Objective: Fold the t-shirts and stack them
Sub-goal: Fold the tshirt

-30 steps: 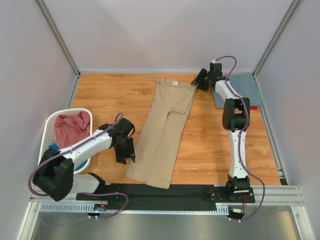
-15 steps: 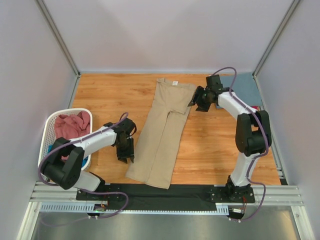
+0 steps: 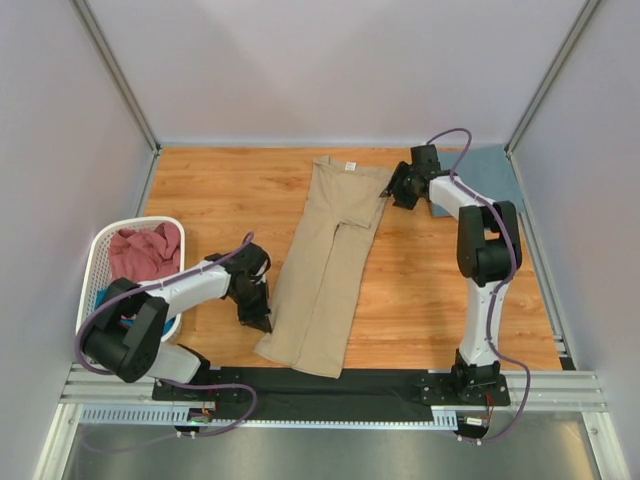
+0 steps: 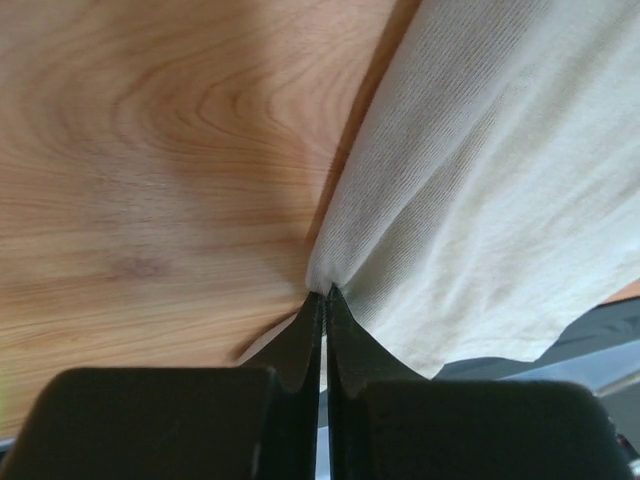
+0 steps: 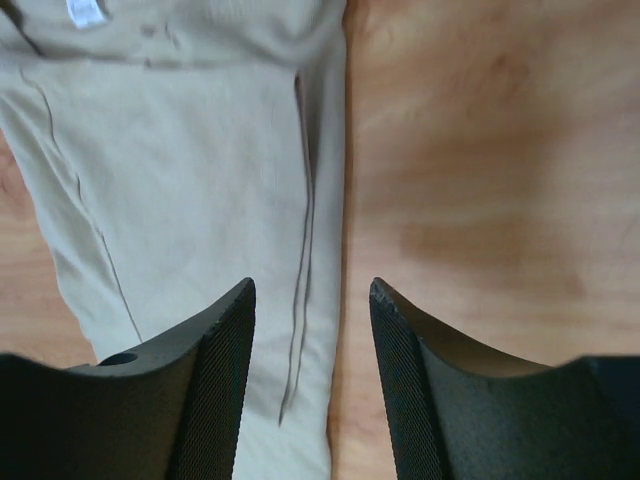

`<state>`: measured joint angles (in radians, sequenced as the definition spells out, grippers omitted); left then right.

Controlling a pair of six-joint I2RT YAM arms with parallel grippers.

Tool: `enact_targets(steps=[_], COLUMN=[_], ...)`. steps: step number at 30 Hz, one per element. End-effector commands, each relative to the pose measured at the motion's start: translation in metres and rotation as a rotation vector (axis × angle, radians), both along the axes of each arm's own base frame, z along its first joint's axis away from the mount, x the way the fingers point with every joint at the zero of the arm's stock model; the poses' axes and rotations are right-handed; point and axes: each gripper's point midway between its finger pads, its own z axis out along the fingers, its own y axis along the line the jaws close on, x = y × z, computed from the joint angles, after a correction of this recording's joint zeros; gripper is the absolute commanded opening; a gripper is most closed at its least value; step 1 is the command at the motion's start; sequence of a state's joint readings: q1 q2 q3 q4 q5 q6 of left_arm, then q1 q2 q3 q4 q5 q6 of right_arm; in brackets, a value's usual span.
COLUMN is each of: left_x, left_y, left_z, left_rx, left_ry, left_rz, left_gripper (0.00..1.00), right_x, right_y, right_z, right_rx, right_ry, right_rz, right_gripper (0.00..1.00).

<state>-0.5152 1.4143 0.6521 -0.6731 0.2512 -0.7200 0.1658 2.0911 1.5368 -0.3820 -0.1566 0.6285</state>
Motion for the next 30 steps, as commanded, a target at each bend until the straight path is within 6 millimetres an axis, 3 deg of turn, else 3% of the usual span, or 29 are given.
enact_targets(steps=[1,2,3,5,6,8,13,14,15,17,18,19,21,23,25,28,30], left_x=[-0.008,-0.008,-0.012,-0.012,-0.014,-0.014,-0.009,-0.008,-0.006,-0.006,-0.006,-0.008,-0.01,-0.013,-0.014,-0.012,-0.015], left_y=[0.011,0.012,0.013,0.011,0.011,0.005,-0.003,-0.003,-0.004,-0.01,-0.014,-0.018,-0.028,-0.037,-0.042,-0.04,-0.033], left_z=[-0.021,-0.02,-0.022,-0.019,-0.019,-0.015,-0.011,-0.011,-0.01,-0.008,-0.008,-0.006,-0.001,0.003,0.009,0.019,0.023], left_rx=[0.046,0.044,0.048,0.034,0.027,-0.006,-0.039,-0.031,-0.033,-0.055,-0.068,-0.082,-0.113,-0.126,-0.134,-0.107,-0.085], left_ry=[0.002,-0.001,0.008,0.001,0.006,0.005,-0.011,-0.013,-0.012,0.009,0.02,0.027,0.031,0.024,0.015,-0.033,-0.058], left_rz=[0.013,0.018,0.028,0.034,0.042,0.059,0.102,0.11,0.114,0.127,0.133,0.134,0.156,0.141,0.13,0.093,0.06], left_gripper=[0.0,0.0,0.0,0.0,0.0,0.0,0.0,0.0,0.0,0.0,0.0,0.0,0.02,0.14,0.2,0.36,0.41], right_x=[0.046,0.058,0.061,0.076,0.078,0.09,0.116,0.12,0.13,0.139,0.143,0.153,0.162,0.171,0.176,0.179,0.17], right_y=[-0.008,-0.002,-0.002,0.001,0.001,-0.001,-0.012,-0.013,-0.013,-0.009,-0.007,-0.005,-0.002,-0.001,0.0,0.002,-0.004], right_z=[0.001,0.009,-0.007,-0.001,-0.011,-0.007,-0.016,-0.026,-0.014,-0.02,-0.018,-0.004,-0.005,0.006,0.006,0.015,0.019], right_rx=[0.043,0.072,0.073,0.079,0.081,0.092,0.081,0.081,0.089,0.106,0.113,0.12,0.134,0.151,0.16,0.181,0.171], right_ry=[-0.08,-0.106,-0.081,-0.112,-0.097,-0.119,-0.141,-0.129,-0.161,-0.17,-0.181,-0.225,-0.253,-0.294,-0.316,-0.326,-0.29], right_rz=[-0.026,-0.008,-0.004,0.009,0.01,0.005,-0.035,-0.037,-0.034,-0.02,-0.012,-0.005,0.01,0.024,0.034,0.057,0.057], right_gripper=[0.51,0.51,0.51,0.5,0.49,0.45,0.16,0.11,0.04,0.0,0.0,0.0,0.0,0.0,0.05,0.27,0.4])
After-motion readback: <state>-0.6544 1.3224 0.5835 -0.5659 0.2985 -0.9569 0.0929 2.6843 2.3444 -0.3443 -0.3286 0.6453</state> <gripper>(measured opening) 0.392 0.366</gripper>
